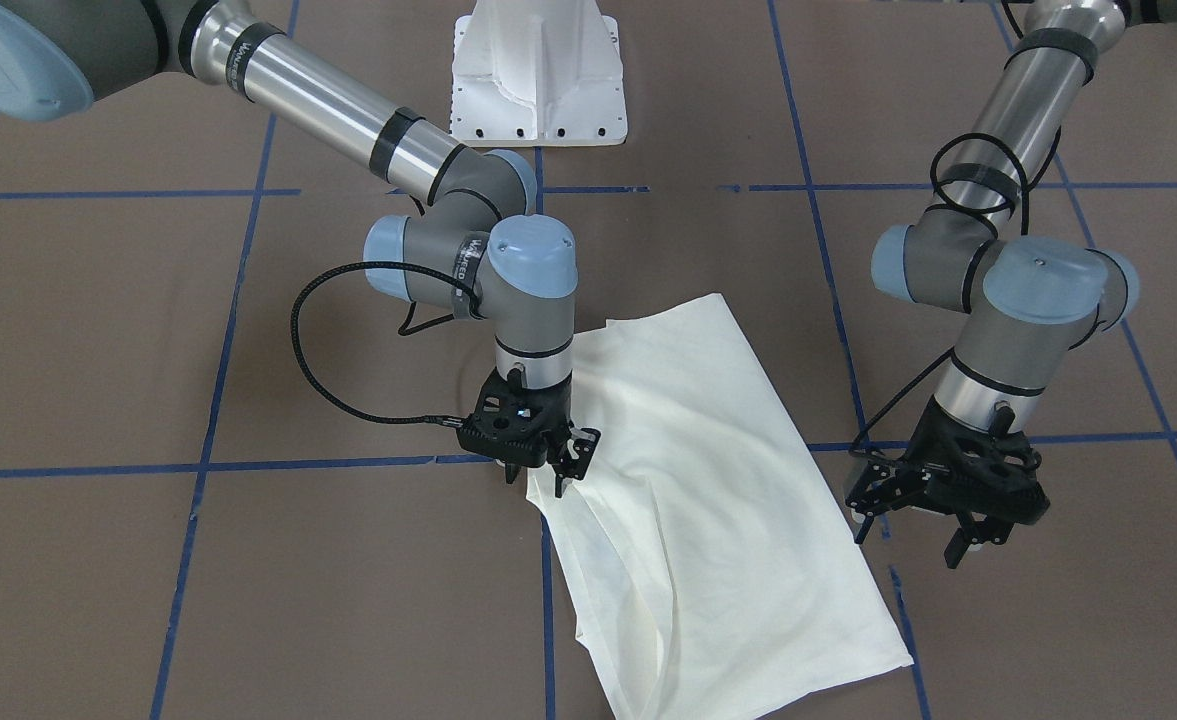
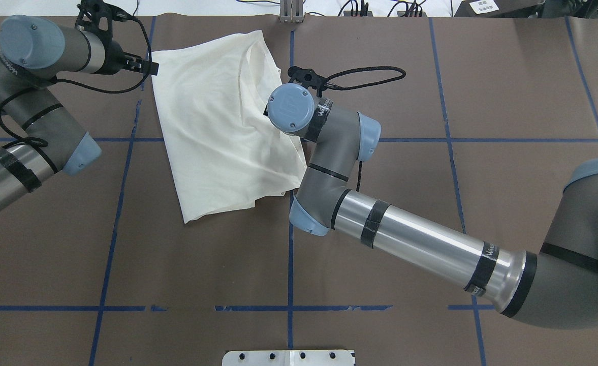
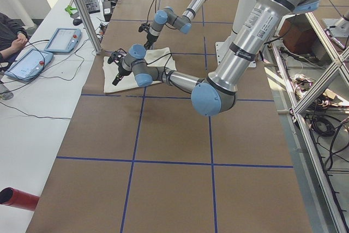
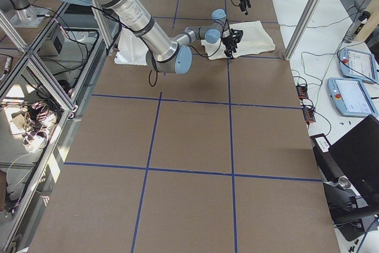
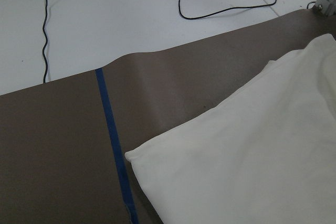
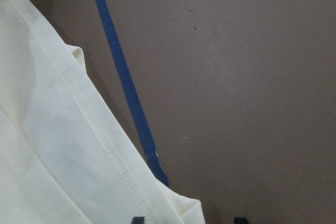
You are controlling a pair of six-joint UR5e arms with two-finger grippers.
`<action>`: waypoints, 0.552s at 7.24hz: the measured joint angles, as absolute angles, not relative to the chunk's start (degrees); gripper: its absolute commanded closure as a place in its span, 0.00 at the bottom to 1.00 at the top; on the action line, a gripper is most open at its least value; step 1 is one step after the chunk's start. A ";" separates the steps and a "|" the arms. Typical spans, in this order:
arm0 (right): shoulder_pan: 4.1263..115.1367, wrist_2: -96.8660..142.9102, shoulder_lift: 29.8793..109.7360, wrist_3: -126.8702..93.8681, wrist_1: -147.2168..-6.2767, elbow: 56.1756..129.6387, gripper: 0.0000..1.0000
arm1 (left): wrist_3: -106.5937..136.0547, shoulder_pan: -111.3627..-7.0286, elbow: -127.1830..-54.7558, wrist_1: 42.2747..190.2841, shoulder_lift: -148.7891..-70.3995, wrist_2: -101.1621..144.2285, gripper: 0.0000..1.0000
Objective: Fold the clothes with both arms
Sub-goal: 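Push the bundle's side with the right gripper toward the left arm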
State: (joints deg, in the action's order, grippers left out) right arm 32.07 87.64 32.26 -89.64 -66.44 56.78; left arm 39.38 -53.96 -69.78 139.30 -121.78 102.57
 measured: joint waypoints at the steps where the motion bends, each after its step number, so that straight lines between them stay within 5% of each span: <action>1: 31.91 87.41 32.26 -89.67 -66.45 56.78 0.91 | 39.38 -53.97 -69.79 139.30 -121.77 102.57 0.00; 2: 31.88 87.32 32.20 -89.73 -66.44 56.79 1.00 | 39.37 -53.94 -69.78 139.31 -121.77 102.57 0.00; 4: 31.86 87.26 32.11 -89.97 -66.45 56.87 1.00 | 39.38 -53.86 -69.78 139.37 -121.74 102.57 0.00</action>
